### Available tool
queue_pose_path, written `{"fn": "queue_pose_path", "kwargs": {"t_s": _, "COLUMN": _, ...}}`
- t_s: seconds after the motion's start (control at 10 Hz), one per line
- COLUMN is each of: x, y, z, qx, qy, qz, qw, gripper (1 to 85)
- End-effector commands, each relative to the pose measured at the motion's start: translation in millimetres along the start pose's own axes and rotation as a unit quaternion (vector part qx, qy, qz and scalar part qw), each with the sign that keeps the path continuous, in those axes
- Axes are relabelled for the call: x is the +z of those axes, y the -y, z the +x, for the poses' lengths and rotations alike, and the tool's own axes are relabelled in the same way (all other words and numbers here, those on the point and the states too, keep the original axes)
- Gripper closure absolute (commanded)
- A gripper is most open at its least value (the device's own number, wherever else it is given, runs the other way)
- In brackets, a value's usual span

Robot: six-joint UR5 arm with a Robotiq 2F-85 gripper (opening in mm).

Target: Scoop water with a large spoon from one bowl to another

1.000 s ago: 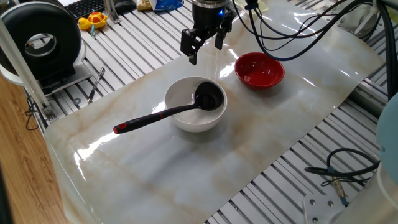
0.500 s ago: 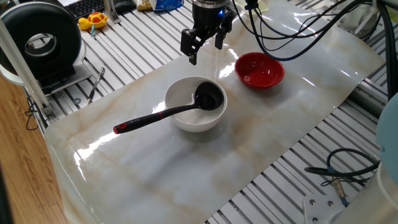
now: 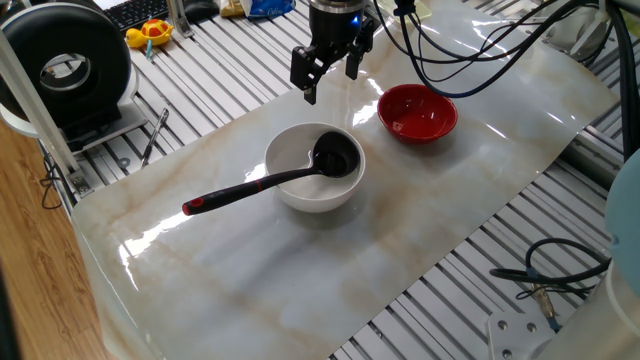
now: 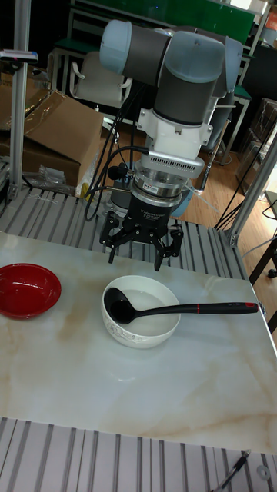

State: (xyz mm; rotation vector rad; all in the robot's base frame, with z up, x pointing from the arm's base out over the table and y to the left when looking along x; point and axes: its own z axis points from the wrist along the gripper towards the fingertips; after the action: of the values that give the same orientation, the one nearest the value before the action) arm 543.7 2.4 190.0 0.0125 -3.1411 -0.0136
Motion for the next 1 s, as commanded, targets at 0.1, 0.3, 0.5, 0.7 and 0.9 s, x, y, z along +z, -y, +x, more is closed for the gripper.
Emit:
{"fn": "queue_pose_path", "kwargs": {"t_s": 0.1, "x": 0.2, "y": -18.2, "z": -24.1, "qx": 0.06, "qy": 0.044, "qz": -0.027, "qw": 0.9968, "gripper": 84.3}}
{"fn": "queue_pose_path", "kwargs": {"t_s": 0.3, "x": 0.4, "y": -21.5, "z": -25.0, "qx": 0.047, "qy": 0.05, "qz": -0.023, "qw": 0.9974, "gripper": 84.3}}
{"fn": "queue_pose_path", "kwargs": {"t_s": 0.5, "x": 1.4, "y": -20.5, "z": -28.3, "qx": 0.04, "qy": 0.062, "qz": -0.029, "qw": 0.9968, "gripper": 84.3}}
{"fn": "queue_pose_path", "kwargs": {"t_s": 0.7, "x": 0.2, "y": -26.7, "z": -31.5, "qx": 0.039, "qy": 0.069, "qz": -0.041, "qw": 0.996, "gripper": 84.3}}
{"fn": "queue_pose_path", "kwargs": {"t_s": 0.9, "x": 0.9, "y": -25.7, "z": -29.7, "qx": 0.034, "qy": 0.066, "qz": -0.038, "qw": 0.9965, "gripper": 84.3}}
